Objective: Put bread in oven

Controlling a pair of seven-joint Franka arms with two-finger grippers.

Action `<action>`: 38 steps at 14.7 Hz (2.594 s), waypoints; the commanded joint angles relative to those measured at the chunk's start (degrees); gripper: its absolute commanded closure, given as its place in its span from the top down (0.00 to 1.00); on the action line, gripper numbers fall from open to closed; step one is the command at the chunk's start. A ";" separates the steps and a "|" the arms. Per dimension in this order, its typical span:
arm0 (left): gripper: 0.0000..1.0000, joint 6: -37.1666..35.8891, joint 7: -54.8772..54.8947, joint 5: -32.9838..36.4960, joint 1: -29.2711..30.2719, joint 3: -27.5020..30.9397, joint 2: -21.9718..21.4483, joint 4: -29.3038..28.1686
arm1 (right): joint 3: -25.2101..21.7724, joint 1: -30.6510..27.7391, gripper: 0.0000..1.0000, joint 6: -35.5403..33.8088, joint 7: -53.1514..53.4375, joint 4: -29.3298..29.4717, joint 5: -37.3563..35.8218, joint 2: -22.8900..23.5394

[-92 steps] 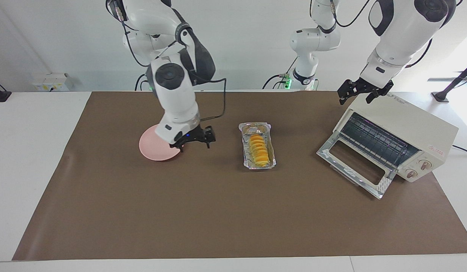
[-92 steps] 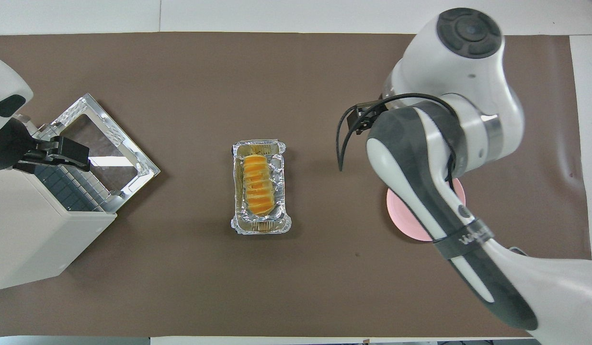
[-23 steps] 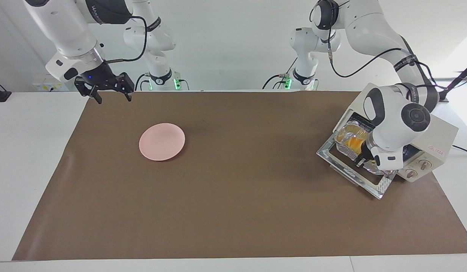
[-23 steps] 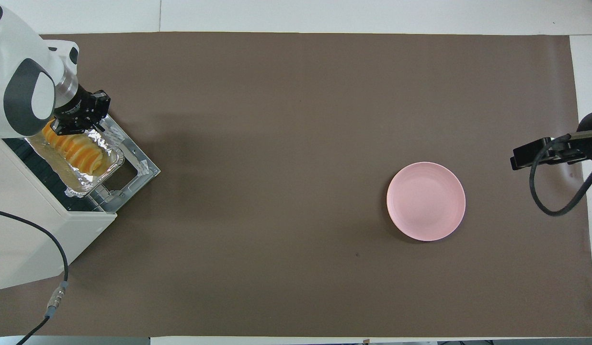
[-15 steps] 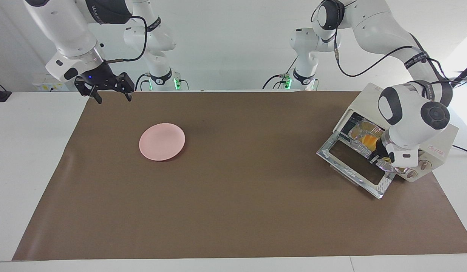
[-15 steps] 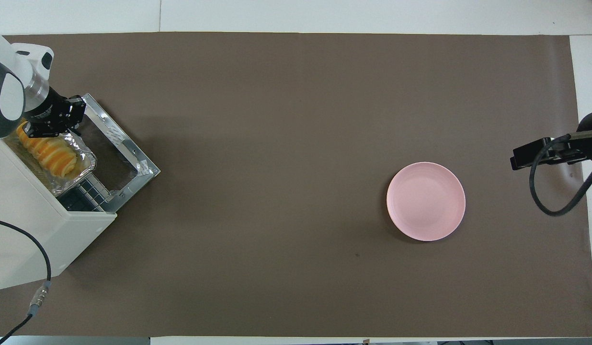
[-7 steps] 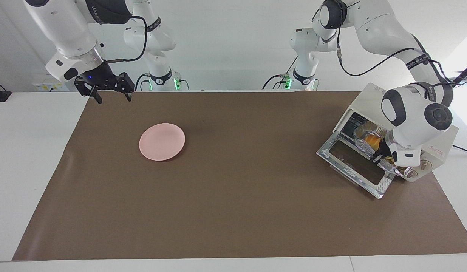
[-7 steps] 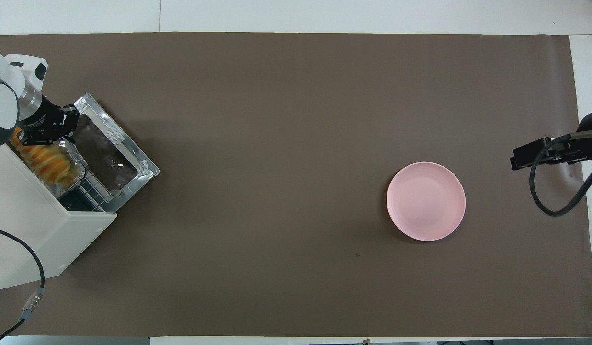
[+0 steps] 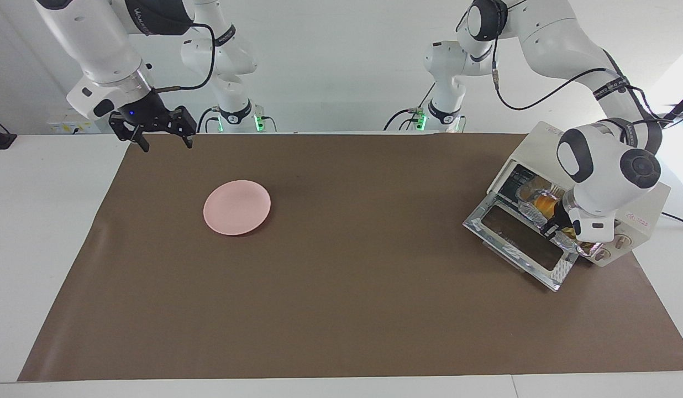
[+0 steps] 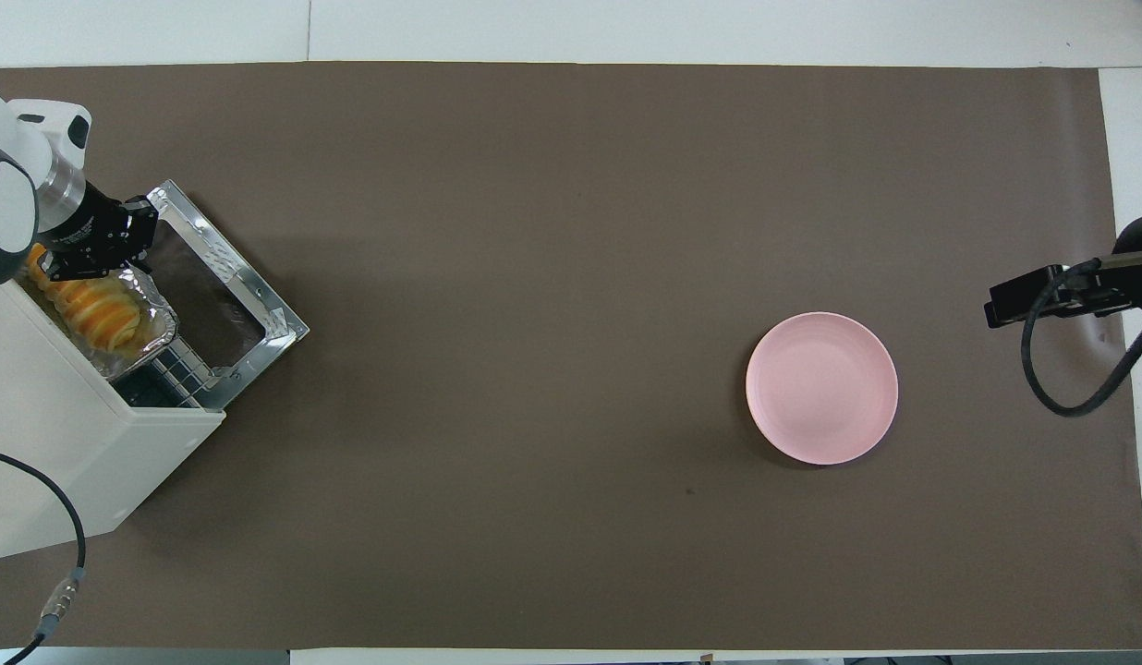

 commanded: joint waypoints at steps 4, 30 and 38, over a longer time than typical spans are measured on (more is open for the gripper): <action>0.00 -0.49 -6.45 1.03 -1.50 0.79 -4.58 -6.04 | 0.61 -0.74 1.00 -0.50 0.54 -0.94 -0.68 -1.08; 1.00 2.18 16.52 7.71 -2.01 0.01 -5.89 0.27 | 0.61 -0.74 1.00 -0.50 0.54 -0.85 -0.68 -1.08; 1.00 -12.52 38.81 6.39 -2.55 -1.39 -17.75 0.02 | 0.61 -0.74 1.00 -0.50 0.54 -0.94 -0.68 -1.08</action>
